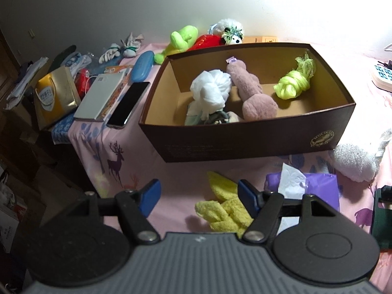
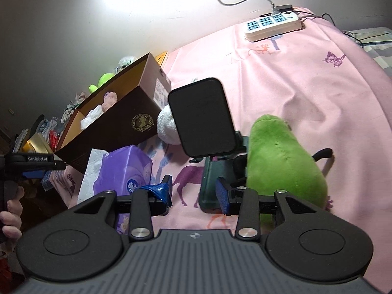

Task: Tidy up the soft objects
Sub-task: 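Move the right gripper to the green pear plush and close on it, then lift the pear plush with the right gripper and carry it over the box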

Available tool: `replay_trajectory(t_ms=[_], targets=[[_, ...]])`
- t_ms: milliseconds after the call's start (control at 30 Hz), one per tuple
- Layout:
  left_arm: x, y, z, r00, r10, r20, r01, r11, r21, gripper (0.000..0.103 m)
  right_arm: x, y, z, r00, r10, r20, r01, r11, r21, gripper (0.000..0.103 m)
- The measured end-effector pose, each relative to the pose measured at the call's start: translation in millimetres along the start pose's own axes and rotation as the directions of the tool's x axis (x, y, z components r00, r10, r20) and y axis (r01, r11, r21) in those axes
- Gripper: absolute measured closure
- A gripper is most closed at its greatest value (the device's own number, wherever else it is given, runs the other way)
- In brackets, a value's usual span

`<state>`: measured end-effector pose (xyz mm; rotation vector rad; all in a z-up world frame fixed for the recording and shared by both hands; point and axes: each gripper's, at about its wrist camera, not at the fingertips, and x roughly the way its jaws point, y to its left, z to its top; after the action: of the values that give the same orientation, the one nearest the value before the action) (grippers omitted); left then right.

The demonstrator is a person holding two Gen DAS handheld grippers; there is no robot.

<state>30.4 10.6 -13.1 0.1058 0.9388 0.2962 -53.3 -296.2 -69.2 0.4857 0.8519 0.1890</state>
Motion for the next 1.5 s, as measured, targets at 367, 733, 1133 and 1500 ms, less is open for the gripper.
replay_trajectory(t_ms=[367,733,1133,1500], targets=[[-2.8,-17.1,-19.6,0.997,-0.06,-0.052,0.058,0.997,-0.042,0.032,-34.7,-50.7,15.5,0.99,-0.069,0.122,0.065,0.997,0.042,0.081],[-16.2,-46.3,-29.9,0.996,-0.075,-0.053,0.076,0.997,0.024,0.031,-6.5,-84.4,16.0,0.998,0.038,-0.054,-0.036,0.998,0.054,0.075],[-25.2,-68.6,-36.1,0.993,-0.105,-0.062,0.111,0.989,0.097,0.031,25.7,-116.8,10.9,0.975,0.203,-0.094,-0.165,0.936,0.311,0.054],[-24.0,-76.3,-39.3,0.984,-0.161,-0.081,0.171,0.974,0.146,0.031,8.2,-156.8,-36.5,0.932,0.363,0.007,-0.277,0.698,0.661,0.064]])
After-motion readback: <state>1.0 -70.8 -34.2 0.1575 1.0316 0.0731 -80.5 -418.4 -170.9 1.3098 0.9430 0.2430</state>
